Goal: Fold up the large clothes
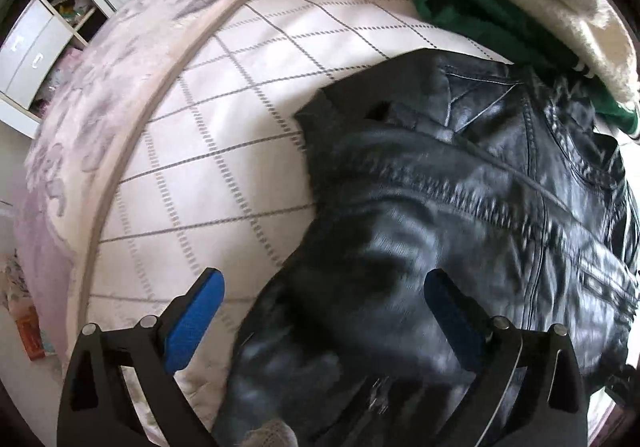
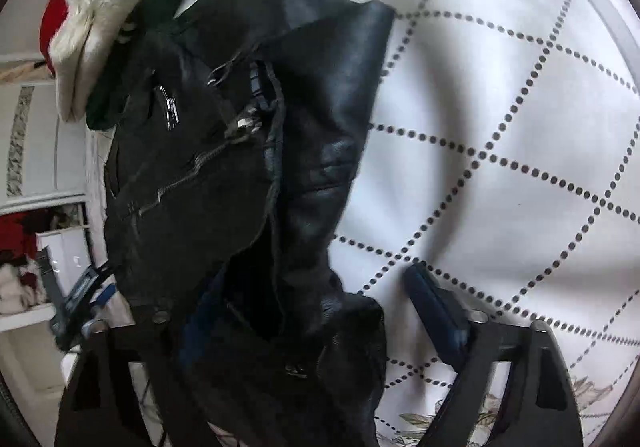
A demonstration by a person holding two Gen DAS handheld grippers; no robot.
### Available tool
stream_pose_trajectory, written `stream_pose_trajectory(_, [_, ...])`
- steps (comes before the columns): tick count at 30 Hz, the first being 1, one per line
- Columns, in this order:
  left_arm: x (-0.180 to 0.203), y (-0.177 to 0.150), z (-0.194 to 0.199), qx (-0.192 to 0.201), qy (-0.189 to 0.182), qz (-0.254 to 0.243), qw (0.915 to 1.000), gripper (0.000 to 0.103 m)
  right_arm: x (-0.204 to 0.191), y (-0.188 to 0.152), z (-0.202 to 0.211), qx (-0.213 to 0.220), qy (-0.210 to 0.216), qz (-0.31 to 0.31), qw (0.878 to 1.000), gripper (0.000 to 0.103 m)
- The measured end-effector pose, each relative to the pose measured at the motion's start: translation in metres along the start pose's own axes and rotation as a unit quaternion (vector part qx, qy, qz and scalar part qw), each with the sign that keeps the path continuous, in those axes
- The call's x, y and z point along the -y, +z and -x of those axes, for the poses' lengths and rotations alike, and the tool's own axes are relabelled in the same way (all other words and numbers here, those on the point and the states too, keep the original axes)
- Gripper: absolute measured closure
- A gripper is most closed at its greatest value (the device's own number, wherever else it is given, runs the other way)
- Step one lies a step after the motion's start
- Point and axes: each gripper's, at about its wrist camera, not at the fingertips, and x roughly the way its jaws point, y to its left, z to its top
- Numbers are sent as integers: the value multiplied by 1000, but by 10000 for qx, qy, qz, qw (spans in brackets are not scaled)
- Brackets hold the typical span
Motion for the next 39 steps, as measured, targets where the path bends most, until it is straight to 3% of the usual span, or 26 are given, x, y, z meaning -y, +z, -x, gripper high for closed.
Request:
stream_pose_trajectory(4, [-22,-24,25,14,115,-2,9999,0,2,-21,-8,192,264,-810,9962,70])
stream_pose_trajectory(7, [-43,-42,45,22,274,-30,9996,0,5,-47,-12,204,592,-1544,9860,71])
stream_pose_trajectory(10, [-50,-55,62,89,469,-233,9986,0,3,-82,-23,-44,802,-2101,9744,71])
stream_pose_trajectory(11, [-50,-57,65,98,534,-342,9979,0,-2,-98,-32,-301,814,-2126,9733,71])
stream_pose_trajectory(13, [-48,-65,72,144,701,-645,9953,0,-12,-118,-49,-853,767,-1829,9764,69])
stream_pose_trajectory(15, [-42,-75,81,187,900,-1100,9897,0,-29,-131,-62,-1437,508,-1148,9816,58])
stream_pose_trajectory(18, [-25,-106,99,285,939,-1639,9816,0,-39,-139,-53,-1728,324,-616,9825,52])
stream_pose_trajectory(20, [-12,-125,107,281,832,-1917,9775,0,-40,-139,-38,-1752,56,-352,9839,40])
stream_pose_trajectory(25, [24,-205,123,236,941,-2867,9531,0,-30,-146,1,-1735,-582,-96,9831,31])
stream_pose_trajectory(29, [56,-282,124,129,1106,-3716,9217,0,-6,-167,28,-1630,-821,-215,9830,31])
stream_pose_trajectory(30, [67,-302,121,132,1196,-4027,9074,0,0,-171,35,-1569,-901,-214,9833,31])
stream_pose_trajectory(31, [73,-314,118,190,1262,-4195,8988,0,11,-172,41,-1516,-971,-188,9835,31])
stream_pose_trajectory(33, [90,-348,105,275,1430,-4698,8707,0,25,-176,50,-1381,-1068,-124,9846,31])
stream_pose_trajectory(35, [97,-365,91,358,1611,-4940,8536,0,32,-172,51,-1312,-1164,-139,9844,31])
stream_pose_trajectory(36, [99,-372,81,327,1658,-5039,8470,0,39,-170,54,-1273,-1177,-153,9847,31])
stream_pose_trajectory(39, [96,-372,58,226,1814,-5045,8439,0,47,-164,56,-1221,-1211,-37,9851,31])
